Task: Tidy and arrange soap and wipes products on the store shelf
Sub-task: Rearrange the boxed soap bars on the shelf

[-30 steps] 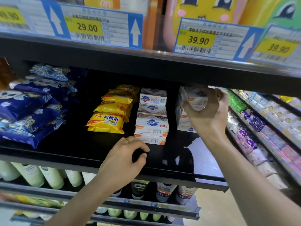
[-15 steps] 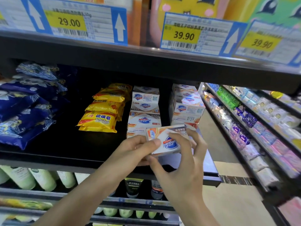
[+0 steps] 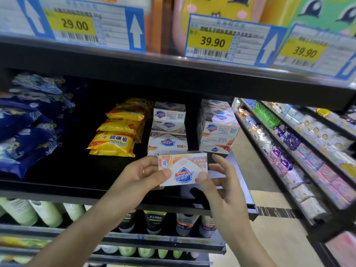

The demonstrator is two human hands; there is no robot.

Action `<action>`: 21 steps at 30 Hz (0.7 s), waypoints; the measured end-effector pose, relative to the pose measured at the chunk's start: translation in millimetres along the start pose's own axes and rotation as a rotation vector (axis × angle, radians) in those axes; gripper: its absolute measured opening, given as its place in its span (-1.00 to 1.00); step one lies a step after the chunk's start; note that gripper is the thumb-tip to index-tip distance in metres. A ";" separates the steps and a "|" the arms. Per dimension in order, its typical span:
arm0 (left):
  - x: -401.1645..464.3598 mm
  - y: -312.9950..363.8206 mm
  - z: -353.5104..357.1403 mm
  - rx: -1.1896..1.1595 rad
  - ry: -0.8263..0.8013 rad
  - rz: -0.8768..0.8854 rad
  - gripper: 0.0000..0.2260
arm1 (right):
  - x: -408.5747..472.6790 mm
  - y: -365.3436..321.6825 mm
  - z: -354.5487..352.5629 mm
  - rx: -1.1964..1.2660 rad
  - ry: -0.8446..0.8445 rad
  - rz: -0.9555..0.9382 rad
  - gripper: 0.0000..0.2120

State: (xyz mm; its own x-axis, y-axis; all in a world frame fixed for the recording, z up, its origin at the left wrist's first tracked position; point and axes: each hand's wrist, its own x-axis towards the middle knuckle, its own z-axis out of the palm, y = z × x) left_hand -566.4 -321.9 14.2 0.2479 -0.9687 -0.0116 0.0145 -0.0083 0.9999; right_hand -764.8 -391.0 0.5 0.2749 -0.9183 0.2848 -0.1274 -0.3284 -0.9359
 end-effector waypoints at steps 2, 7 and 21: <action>0.0 -4.7 -2.3 -0.031 -0.025 0.018 -0.62 | 6.9 -5.1 -2.6 0.073 -0.053 0.086 -0.42; 0.1 -6.2 -2.5 -0.028 -0.070 0.089 -0.69 | 22.2 -18.9 -8.7 0.017 -0.189 0.235 -0.39; 2.3 -11.7 -3.9 0.030 -0.067 0.164 -0.61 | 35.3 -5.1 -6.9 0.372 -0.371 0.403 -0.60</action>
State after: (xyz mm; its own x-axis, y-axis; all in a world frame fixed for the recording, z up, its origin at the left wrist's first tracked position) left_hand -562.2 -323.0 2.4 0.1796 -0.9720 0.1517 -0.0501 0.1449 0.9882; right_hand -761.0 -423.3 16.8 0.5932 -0.7944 -0.1306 0.0308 0.1844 -0.9824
